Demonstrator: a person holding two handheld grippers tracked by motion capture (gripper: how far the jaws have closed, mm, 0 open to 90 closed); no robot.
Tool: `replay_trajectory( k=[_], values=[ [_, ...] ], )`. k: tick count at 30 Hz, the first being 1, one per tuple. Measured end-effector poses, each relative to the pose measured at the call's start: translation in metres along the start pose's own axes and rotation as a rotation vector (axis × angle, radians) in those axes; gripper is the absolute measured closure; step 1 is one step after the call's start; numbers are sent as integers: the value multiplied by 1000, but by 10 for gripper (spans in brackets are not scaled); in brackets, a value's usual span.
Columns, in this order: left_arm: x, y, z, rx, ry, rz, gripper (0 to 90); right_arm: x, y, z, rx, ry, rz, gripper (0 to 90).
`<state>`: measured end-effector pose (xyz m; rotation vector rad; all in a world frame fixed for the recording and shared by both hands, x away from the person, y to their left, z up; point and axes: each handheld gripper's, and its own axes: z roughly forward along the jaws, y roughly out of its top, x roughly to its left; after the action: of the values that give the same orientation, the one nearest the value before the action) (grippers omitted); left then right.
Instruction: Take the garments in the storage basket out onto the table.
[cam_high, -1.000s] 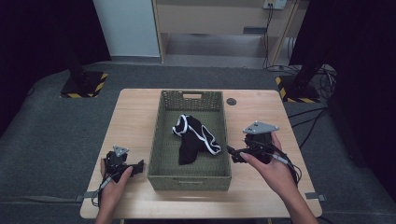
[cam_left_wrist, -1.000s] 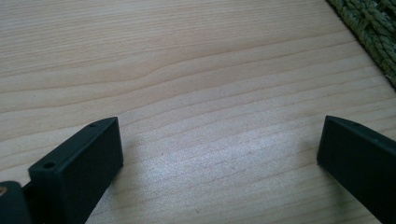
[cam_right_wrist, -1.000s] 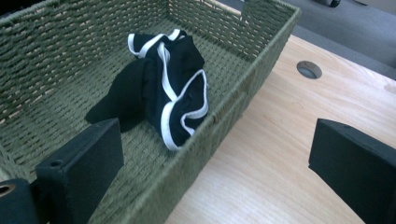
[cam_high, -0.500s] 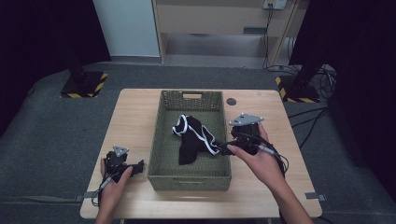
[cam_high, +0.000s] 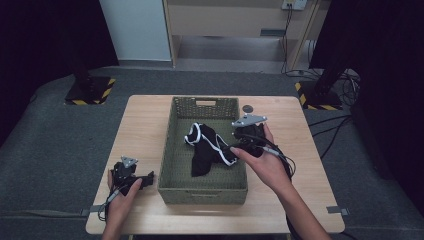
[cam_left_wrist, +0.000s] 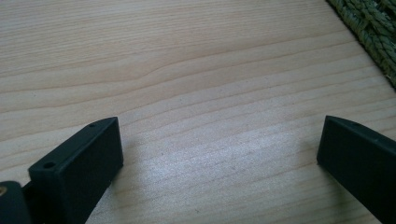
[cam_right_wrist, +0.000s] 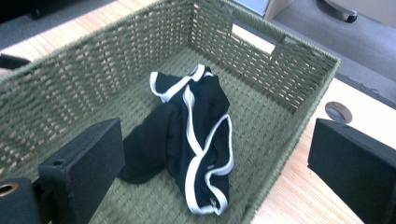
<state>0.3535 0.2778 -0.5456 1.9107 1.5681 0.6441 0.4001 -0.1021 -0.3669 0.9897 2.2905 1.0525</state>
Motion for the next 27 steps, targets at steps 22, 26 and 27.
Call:
replay_trajectory(
  k=[22,26,27],
  values=[
    [0,0,0,0,0,0,0,11,18,44,56,22,5,31],
    [0,0,0,0,0,0,0,13,19,49,59,24,8,31],
    [0,0,0,0,0,0,0,14,20,50,61,26,6,31]
  ],
)
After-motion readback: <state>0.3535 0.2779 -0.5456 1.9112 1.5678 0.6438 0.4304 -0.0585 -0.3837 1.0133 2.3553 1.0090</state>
